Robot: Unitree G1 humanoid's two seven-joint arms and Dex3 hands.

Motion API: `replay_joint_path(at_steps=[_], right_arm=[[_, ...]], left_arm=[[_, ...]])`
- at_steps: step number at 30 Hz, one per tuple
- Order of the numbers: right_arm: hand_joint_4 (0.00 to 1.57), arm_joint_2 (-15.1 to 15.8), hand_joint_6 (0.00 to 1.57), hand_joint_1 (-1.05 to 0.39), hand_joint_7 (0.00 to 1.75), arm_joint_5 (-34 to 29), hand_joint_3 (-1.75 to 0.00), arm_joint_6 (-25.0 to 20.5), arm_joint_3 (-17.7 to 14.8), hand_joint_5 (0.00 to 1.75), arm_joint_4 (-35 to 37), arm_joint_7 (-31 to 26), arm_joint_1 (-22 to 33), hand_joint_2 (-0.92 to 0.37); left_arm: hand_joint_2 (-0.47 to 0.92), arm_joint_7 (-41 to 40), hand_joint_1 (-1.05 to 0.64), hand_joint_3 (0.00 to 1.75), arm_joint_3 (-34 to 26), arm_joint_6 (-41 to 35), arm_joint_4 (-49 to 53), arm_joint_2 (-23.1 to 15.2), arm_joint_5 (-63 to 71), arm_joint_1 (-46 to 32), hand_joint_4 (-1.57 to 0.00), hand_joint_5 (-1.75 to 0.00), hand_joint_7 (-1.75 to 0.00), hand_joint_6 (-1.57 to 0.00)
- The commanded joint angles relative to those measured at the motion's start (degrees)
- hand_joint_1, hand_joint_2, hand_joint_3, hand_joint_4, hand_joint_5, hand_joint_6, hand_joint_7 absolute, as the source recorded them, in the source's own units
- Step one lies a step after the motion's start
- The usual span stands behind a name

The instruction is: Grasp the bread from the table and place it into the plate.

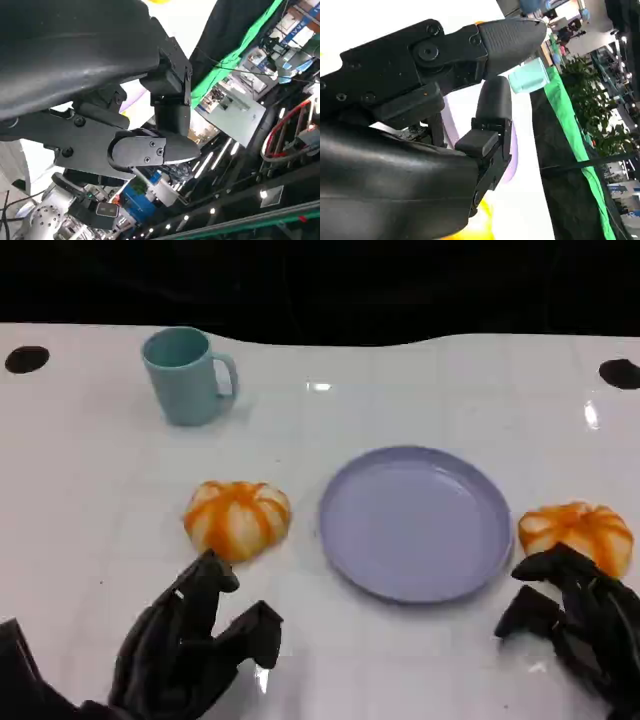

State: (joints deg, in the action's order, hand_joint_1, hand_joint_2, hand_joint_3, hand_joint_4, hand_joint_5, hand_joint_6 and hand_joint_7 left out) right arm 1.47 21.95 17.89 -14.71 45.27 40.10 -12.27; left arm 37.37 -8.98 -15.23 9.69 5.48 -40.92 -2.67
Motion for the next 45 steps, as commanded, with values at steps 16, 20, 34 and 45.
replay_joint_path(at_steps=[16,20,34,45], right_arm=[[0.68,0.6,0.61,-0.54,1.24,-0.7,-0.23,0.3,0.3,1.56,0.7,-1.3,0.3,-0.92],[0.68,0.5,0.61,-0.54,1.24,-0.5,-0.23,-0.2,0.3,1.55,0.7,-1.2,0.1,-0.92],[0.68,-0.3,0.63,-0.56,1.23,-0.7,-0.20,-1.3,0.4,1.54,0.1,-3.8,-0.6,-0.92],[0.69,-0.2,0.64,-0.55,1.20,0.7,-0.18,-2.8,-0.4,1.54,1.0,-2.2,-1.7,-0.92]], left_arm=[[0.92,0.2,-0.55,0.28,-1.5,-0.7,0.8,-1.0,0.2,0.7,-0.89,-1.75,-1.75,-0.69],[0.92,-0.5,-0.55,0.29,-1.3,-0.6,0.6,-1.3,0.9,1.1,-0.88,-1.75,-1.74,-0.68],[0.92,-9.4,-0.48,0.20,4.8,11.8,-9.8,-6.5,22.4,2.6,-0.43,-1.07,-0.51,-0.48],[0.91,-25.0,-0.45,0.01,14.1,17.4,-19.3,-18.3,58.5,6.8,-0.15,-0.66,0.00,-0.38]])
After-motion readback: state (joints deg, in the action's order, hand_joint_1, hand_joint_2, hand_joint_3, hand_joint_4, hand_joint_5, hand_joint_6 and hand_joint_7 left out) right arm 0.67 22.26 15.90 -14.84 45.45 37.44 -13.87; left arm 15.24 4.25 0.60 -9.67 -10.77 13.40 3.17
